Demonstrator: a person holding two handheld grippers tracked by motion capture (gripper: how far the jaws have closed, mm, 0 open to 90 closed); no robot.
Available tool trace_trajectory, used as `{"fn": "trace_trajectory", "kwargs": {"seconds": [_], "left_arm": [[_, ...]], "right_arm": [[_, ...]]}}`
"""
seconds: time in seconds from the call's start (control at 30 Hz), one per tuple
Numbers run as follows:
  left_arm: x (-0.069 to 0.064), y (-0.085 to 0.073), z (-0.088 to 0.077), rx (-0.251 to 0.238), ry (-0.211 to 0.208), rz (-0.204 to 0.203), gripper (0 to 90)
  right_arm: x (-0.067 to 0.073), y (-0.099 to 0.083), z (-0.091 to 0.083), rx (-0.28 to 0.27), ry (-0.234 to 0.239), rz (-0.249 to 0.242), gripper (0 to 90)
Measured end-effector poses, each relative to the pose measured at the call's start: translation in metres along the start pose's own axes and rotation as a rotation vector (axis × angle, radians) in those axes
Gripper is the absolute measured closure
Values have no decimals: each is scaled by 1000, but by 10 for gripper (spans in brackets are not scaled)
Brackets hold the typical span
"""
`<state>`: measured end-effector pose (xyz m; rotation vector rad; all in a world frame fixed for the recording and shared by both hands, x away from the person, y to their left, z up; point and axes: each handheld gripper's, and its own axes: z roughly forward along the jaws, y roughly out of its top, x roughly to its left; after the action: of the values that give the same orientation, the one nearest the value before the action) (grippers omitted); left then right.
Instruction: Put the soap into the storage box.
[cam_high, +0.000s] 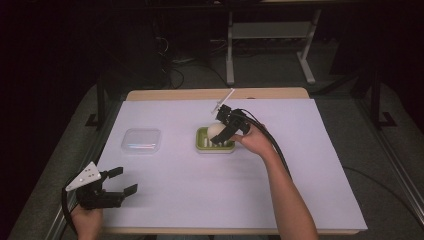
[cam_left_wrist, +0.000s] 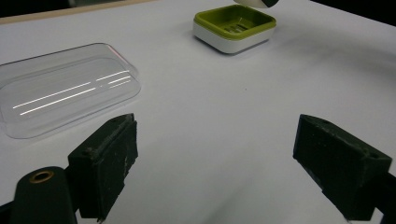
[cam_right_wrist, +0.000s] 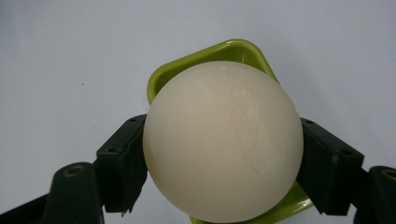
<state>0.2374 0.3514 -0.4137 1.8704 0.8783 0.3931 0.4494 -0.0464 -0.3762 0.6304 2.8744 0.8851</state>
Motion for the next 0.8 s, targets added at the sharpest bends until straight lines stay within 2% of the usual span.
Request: {"fn": "trace_trajectory", "kwargs": {"seconds": [0.8], "left_arm": [[0,0,1,7,2,1,132]], "right_arm": [[-9,0,19,24,-2,36,243]]}}
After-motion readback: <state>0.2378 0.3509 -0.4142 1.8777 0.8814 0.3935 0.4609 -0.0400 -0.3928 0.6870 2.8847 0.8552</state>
